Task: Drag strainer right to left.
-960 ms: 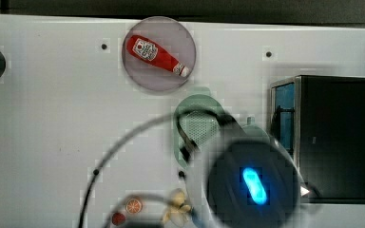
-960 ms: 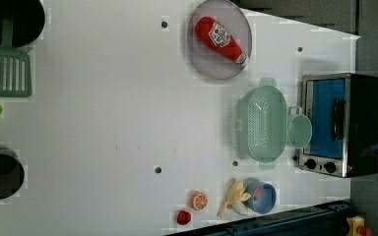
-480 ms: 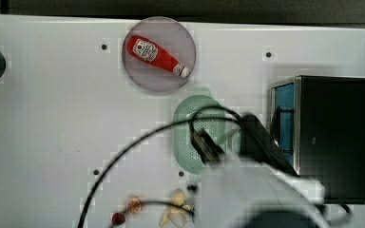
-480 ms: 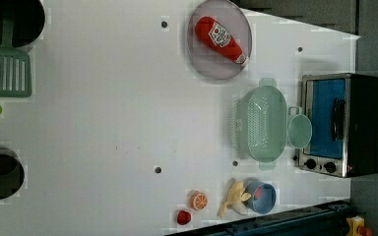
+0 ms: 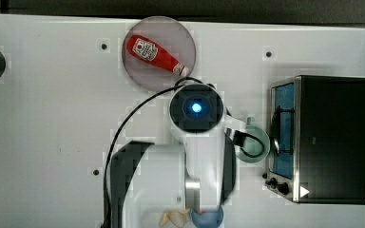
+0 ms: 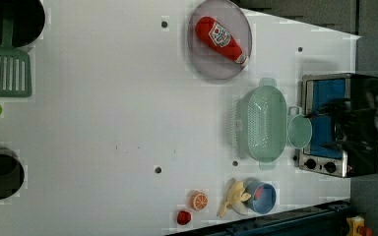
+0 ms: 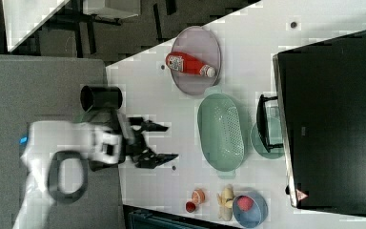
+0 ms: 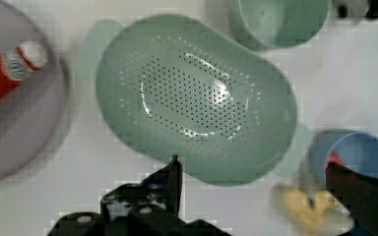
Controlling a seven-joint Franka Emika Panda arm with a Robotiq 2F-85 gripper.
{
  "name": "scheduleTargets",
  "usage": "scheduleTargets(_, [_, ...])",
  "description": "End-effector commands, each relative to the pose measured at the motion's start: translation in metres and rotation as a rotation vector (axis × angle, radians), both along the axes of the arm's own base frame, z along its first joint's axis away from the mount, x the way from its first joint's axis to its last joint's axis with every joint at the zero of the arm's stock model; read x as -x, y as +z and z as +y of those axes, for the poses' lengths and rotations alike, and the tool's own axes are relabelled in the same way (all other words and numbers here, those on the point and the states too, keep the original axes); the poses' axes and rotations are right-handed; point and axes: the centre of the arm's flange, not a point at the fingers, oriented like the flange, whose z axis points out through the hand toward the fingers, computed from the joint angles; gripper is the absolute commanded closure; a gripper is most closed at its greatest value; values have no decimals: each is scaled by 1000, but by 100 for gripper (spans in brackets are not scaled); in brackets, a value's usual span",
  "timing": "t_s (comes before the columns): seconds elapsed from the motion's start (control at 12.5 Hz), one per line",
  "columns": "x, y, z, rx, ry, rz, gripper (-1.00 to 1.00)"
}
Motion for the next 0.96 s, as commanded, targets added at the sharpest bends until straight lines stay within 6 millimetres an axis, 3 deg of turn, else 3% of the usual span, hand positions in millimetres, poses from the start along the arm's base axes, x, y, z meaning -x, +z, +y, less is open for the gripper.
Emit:
scheduleTargets(0.08, [6,-38,-5,31,-273,-32,-100])
scheduleTargets(0.32, [12,-99,2,36,-379,-59,-100])
scheduleTargets(0.64, [31,-174,10,17,-368,-86,-100])
scheduleTargets(0.96, [26,-228,28,-1,-353,-91,-100])
